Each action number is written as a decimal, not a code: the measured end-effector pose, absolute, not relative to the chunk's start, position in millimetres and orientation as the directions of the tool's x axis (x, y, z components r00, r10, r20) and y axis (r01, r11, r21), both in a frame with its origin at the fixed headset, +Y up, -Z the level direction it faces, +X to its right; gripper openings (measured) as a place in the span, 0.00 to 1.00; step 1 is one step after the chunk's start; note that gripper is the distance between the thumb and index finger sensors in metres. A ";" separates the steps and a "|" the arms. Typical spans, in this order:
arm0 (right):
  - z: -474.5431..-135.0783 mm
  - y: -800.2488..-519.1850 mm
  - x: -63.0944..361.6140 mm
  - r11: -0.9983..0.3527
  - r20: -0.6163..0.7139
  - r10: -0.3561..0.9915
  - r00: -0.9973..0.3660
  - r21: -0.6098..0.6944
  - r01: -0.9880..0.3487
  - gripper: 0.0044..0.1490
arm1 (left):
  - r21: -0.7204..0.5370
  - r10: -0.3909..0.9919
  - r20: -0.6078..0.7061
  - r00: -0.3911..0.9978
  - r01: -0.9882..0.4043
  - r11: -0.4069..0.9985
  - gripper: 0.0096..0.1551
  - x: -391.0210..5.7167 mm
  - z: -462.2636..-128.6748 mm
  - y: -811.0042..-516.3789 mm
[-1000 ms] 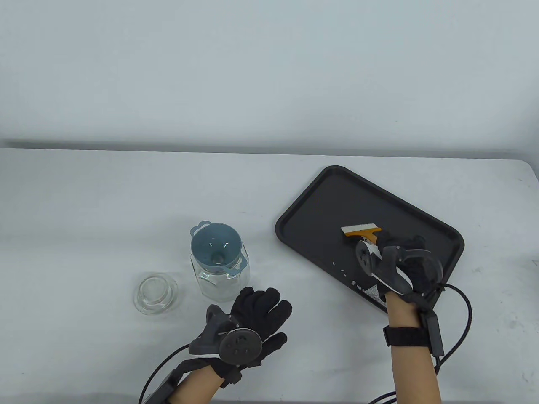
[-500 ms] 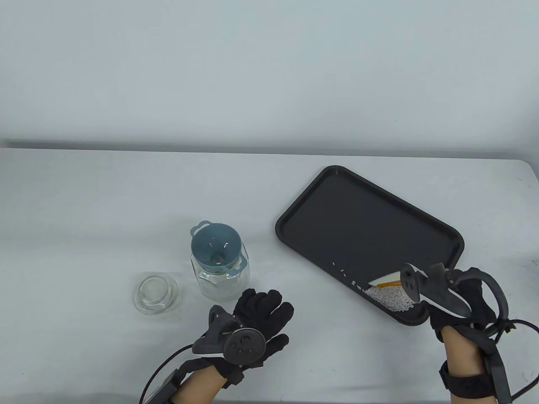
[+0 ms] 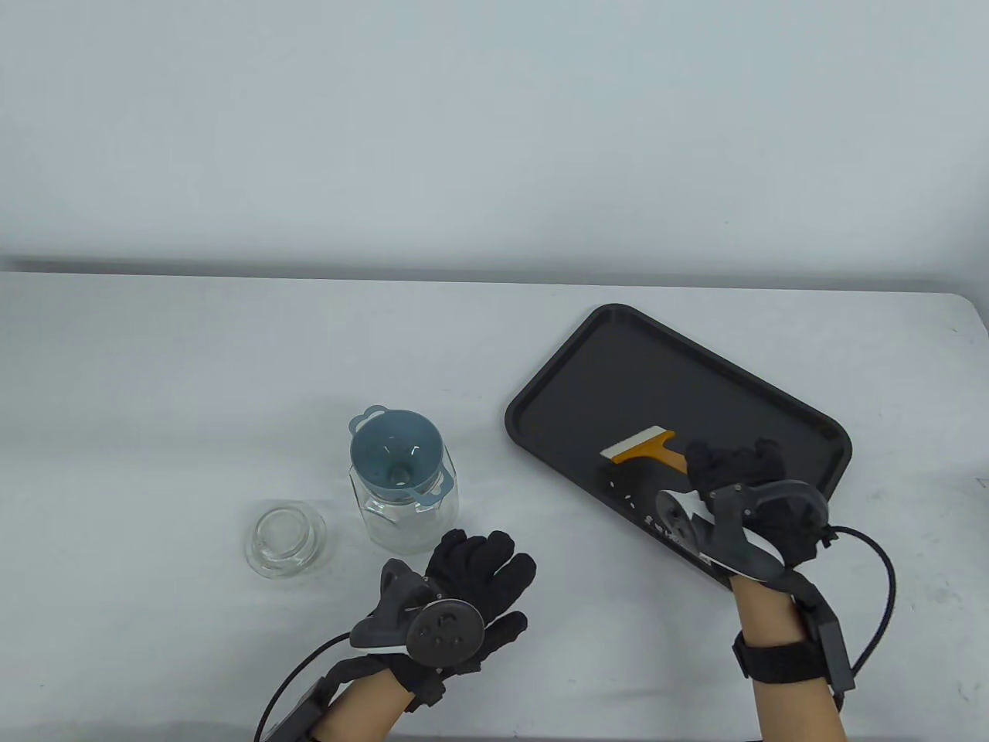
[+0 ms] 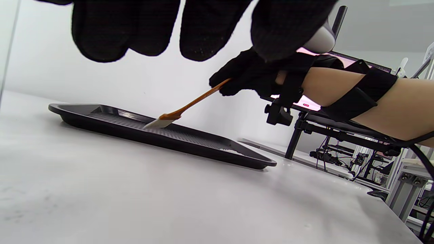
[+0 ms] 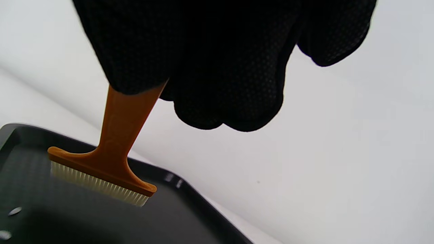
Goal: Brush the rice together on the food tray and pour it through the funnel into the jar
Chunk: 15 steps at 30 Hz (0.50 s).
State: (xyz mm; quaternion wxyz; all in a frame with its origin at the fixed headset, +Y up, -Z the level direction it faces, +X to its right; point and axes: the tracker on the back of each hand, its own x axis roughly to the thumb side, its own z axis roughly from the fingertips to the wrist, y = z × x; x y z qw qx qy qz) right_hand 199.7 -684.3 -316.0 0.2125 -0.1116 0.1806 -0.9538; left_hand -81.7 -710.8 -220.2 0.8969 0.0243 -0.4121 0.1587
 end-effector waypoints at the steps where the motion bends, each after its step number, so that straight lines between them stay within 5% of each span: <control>1: -317.6 -688.5 197.1 -0.850 0.153 -0.447 -0.881 -0.381 0.365 0.25 | -0.088 0.266 0.747 0.609 -0.306 0.948 0.40 -81.9 -220.4 -710.9; 6: -311.1 -694.1 202.3 -0.883 0.221 -0.420 -0.880 -0.325 0.339 0.25 | -0.092 0.271 0.745 0.610 -0.308 0.947 0.40 -82.9 -220.6 -710.7; 15: -272.2 -659.9 252.5 -0.837 0.231 -0.547 -0.805 -0.150 0.526 0.24 | -0.095 0.266 0.741 0.616 -0.295 0.951 0.40 -82.2 -221.2 -711.7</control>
